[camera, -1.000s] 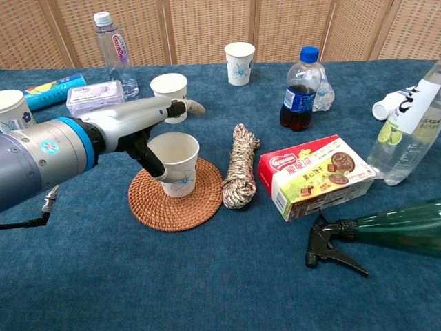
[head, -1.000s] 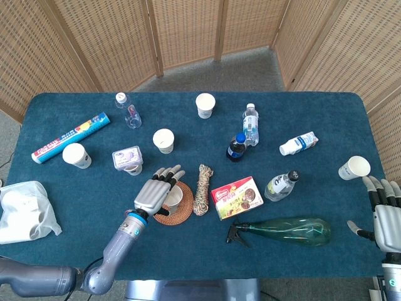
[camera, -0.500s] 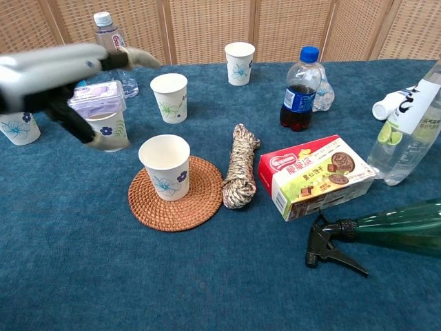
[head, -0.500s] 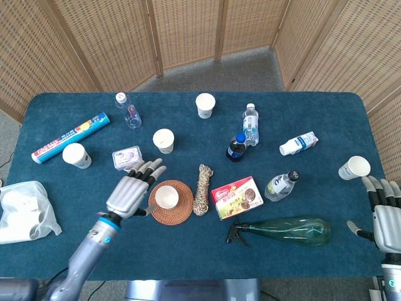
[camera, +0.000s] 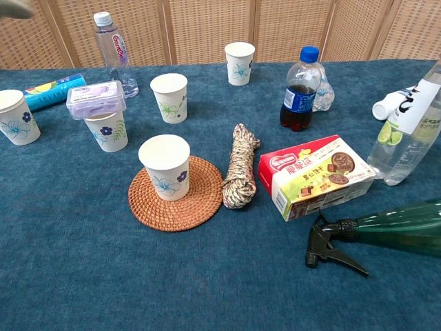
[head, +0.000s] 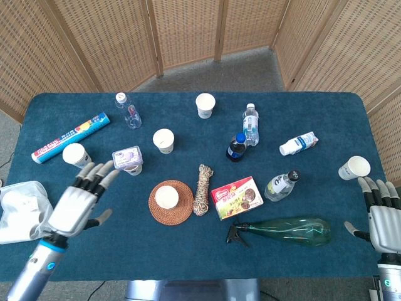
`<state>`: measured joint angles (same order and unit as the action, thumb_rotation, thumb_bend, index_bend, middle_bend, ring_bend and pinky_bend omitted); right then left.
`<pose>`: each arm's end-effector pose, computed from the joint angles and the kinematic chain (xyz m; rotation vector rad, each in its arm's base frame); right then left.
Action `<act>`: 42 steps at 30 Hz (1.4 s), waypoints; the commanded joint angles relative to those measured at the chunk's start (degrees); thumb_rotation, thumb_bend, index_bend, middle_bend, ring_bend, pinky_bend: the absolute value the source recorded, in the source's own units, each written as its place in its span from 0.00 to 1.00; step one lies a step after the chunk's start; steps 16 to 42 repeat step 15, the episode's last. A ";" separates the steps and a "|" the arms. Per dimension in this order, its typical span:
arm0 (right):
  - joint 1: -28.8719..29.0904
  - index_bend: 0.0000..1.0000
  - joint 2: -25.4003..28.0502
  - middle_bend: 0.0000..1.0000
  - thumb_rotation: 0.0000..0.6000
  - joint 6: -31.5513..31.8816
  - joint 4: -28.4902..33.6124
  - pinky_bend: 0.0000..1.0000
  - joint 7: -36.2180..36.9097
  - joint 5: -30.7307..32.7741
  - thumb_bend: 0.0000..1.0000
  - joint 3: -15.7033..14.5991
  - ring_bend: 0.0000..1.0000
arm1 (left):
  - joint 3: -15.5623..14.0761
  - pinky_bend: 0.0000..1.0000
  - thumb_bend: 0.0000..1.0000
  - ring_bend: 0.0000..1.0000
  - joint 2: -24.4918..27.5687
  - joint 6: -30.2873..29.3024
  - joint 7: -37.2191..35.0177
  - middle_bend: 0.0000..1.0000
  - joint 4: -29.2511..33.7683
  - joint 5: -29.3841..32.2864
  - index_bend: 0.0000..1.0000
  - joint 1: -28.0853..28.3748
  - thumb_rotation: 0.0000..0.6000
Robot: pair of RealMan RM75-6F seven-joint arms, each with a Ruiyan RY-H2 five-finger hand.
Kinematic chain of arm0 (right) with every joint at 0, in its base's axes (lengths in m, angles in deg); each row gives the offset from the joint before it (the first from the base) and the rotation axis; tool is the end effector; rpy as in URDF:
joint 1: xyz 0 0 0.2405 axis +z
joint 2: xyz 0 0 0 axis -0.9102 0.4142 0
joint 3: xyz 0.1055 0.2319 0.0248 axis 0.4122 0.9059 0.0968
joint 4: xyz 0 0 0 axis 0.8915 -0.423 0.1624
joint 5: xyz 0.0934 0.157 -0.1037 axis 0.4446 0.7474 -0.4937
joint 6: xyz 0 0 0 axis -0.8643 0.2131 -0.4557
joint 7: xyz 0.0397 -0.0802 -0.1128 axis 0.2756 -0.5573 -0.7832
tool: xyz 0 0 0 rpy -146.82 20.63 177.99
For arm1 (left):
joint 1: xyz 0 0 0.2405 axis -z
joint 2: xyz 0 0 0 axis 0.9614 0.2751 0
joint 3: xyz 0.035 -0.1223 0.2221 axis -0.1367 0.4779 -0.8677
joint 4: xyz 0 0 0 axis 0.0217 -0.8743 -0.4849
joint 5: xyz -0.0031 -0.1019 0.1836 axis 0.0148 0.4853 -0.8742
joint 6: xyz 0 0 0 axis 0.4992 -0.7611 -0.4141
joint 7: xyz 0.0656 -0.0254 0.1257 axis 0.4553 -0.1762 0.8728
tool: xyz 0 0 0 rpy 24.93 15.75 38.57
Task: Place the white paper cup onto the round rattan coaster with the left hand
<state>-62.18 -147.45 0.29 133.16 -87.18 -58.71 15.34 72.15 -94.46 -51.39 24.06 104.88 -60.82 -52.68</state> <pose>-0.3096 -0.1819 0.1695 1.2922 -0.8630 0.7881 -0.1826 0.2046 0.1144 -1.7238 -0.7557 -1.0489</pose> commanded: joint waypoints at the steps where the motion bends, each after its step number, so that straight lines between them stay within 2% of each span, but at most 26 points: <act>1: 0.14 0.00 -0.21 0.00 1.00 -0.02 0.06 0.07 -0.45 -0.18 0.00 -0.03 0.00 | -2.08 0.00 0.31 0.00 0.71 -5.92 -2.10 0.00 -5.91 -3.61 0.00 -4.93 1.00; 9: 0.66 0.00 -1.39 0.00 1.00 -0.58 -0.57 0.07 -2.87 0.31 0.00 -0.06 0.00 | -3.03 0.00 0.31 0.00 -0.17 -11.25 -10.11 0.00 -13.23 -3.89 0.00 -11.49 1.00; 14: 0.66 0.00 -2.12 0.00 1.00 -0.53 -1.52 0.07 -3.89 0.44 0.00 -0.23 0.00 | -2.18 0.00 0.31 0.00 -1.54 -12.10 -12.94 0.00 -15.70 -2.04 0.00 -14.12 1.00; 42: 0.65 0.00 -2.21 0.00 1.00 -0.53 -1.67 0.07 -3.97 0.47 0.00 -0.26 0.00 | -1.98 0.00 0.31 0.00 -1.49 -11.95 -12.79 0.00 -15.82 -1.74 0.00 -14.32 1.00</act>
